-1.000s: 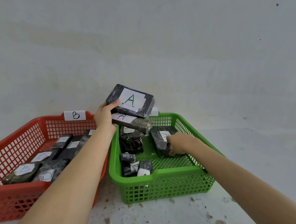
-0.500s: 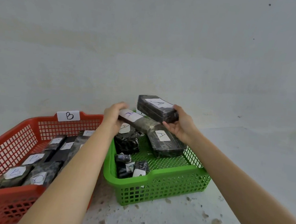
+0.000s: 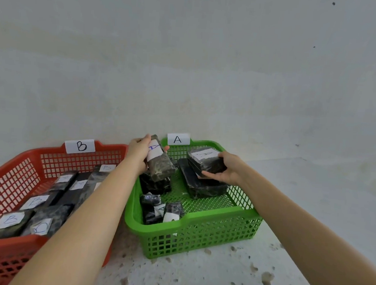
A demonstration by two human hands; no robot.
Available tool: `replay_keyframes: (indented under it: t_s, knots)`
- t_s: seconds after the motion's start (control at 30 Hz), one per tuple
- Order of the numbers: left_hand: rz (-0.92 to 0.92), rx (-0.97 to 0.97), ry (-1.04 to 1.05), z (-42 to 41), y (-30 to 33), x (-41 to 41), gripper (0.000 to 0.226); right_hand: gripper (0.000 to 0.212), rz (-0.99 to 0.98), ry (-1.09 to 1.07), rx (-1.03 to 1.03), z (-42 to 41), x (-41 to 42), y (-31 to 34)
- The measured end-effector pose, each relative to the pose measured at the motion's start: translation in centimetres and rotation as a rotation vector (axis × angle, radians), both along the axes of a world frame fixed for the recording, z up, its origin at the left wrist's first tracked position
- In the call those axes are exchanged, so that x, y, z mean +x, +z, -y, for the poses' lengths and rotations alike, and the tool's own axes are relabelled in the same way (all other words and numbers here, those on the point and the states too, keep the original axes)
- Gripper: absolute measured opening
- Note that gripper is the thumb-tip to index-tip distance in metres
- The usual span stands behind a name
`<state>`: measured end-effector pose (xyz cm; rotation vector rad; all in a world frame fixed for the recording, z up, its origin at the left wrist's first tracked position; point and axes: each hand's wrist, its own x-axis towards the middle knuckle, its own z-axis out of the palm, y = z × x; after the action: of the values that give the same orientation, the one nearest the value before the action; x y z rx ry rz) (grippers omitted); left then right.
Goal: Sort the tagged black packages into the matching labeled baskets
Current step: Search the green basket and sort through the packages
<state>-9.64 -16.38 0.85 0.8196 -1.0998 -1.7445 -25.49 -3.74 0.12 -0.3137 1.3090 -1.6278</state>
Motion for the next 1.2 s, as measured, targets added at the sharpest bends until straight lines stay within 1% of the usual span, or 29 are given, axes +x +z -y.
replay_keyframes:
  t_s: [0.1, 0.13, 0.17, 0.2, 0.23, 0.3, 0.33, 0.37, 0.4, 0.43, 0.47, 0.5, 0.53, 0.57, 0.6, 0.63, 0.67, 0.73, 0.77, 0.8, 0.83, 0.9, 0.97, 1.1, 1.2]
  knots:
    - [0.060, -0.005, -0.047, -0.5, 0.2, -0.2, 0.022, 0.015, -0.063, 0.005, 0.025, 0.2, 0.0, -0.3]
    - [0.056, 0.011, -0.074, -0.8, 0.3, -0.2, 0.021, 0.018, -0.154, 0.028, 0.076, 0.2, 0.1, -0.4]
    - [0.042, 0.022, -0.098, -0.9, 0.4, -0.3, 0.019, 0.022, -0.326, 0.038, 0.167, 0.2, 0.2, -0.6]
    - [0.042, 0.017, -0.109, -1.0, 0.5, -0.4, 0.018, 0.023, -0.539, 0.026, 0.265, 0.2, 0.3, -0.8]
    - [0.056, 0.004, -0.112, -1.2, 0.4, -0.5, 0.020, 0.024, -0.779, -0.003, 0.343, 0.2, 0.3, -1.2]
    - [0.079, -0.016, -0.126, -1.3, 0.3, -0.7, 0.026, 0.036, -1.330, -0.056, 0.594, 0.3, 0.0, -1.8]
    - [0.068, -0.020, -0.134, -1.3, 0.3, -0.9, 0.028, 0.041, -1.540, -0.094, 0.670, 0.3, 0.2, -1.5]
    - [0.044, -0.018, -0.146, -1.4, 0.4, -0.9, 0.029, 0.041, -1.633, -0.142, 0.608, 0.2, 0.6, -1.0]
    - [0.017, -0.023, -0.148, -1.3, 0.5, -1.1, 0.030, 0.044, -1.646, -0.133, 0.459, 0.3, 1.0, -0.4]
    - [-0.015, -0.041, -0.138, -1.1, 0.6, -1.2, 0.032, 0.050, -1.577, -0.063, 0.263, 0.3, 1.6, 0.2]
    - [-0.041, -0.061, -0.124, -1.0, 0.7, -1.2, 0.034, 0.057, -1.484, 0.046, 0.098, 0.1, 2.6, 0.9]
    - [-0.062, -0.078, -0.116, -1.1, 0.8, -1.2, 0.035, 0.063, -1.425, 0.190, 0.006, -0.1, 3.7, 1.5]
    - [-0.080, -0.082, -0.114, -1.2, 0.9, -1.2, 0.034, 0.065, -1.441, 0.330, -0.022, -0.3, 4.6, 1.8]
    - [-0.097, -0.075, -0.121, -1.3, 0.8, -1.1, 0.033, 0.065, -1.532, 0.433, -0.001, -0.4, 5.3, 2.0]
    - [-0.093, -0.082, -0.141, -1.4, 0.7, -1.0, 0.030, 0.061, -1.646, 0.475, 0.028, -0.4, 5.9, 2.1]
    - [-0.030, -0.131, -0.178, -1.5, 0.6, -0.9, 0.029, 0.056, -1.729, 0.450, 0.058, -0.4, 6.2, 2.4]
    - [0.140, -0.257, -0.178, -1.3, 0.3, -1.0, 0.032, 0.050, -1.759, 0.404, 0.086, -0.6, 6.4, 2.7]
    - [0.740, -0.639, -0.084, -0.8, -0.9, -1.0, 0.037, 0.042, -1.793, 0.370, 0.236, -1.2, 6.5, 3.0]
    - [0.993, -0.861, -0.047, -0.6, -1.5, -1.0, 0.036, 0.041, -1.835, 0.392, 0.345, -1.7, 6.7, 2.9]
    - [1.161, -0.959, -0.076, -0.6, -2.0, -1.0, 0.039, 0.041, -1.878, 0.430, 0.439, -2.3, 7.0, 2.5]
    - [1.302, -0.974, -0.149, -0.5, -2.4, -1.0, 0.044, 0.042, -1.917, 0.476, 0.502, -2.9, 7.4, 1.9]
    - [1.475, -0.976, -0.245, -0.2, -2.9, -0.8, 0.045, 0.043, -1.975, 0.549, 0.552, -3.7, 8.1, 0.9]
    - [1.579, -0.962, -0.237, -0.1, -2.9, -0.7, 0.041, 0.045, -1.999, 0.575, 0.571, -3.7, 8.3, 0.5]
    - [1.613, -0.940, -0.219, -0.4, -2.9, -0.8, 0.038, 0.048, -2.005, 0.617, 0.600, -3.0, 8.7, 1.6]
    - [1.609, -0.907, -0.211, -0.6, -2.9, -0.8, 0.038, 0.045, -2.050, 0.647, 0.588, -3.2, 9.4, 1.6]
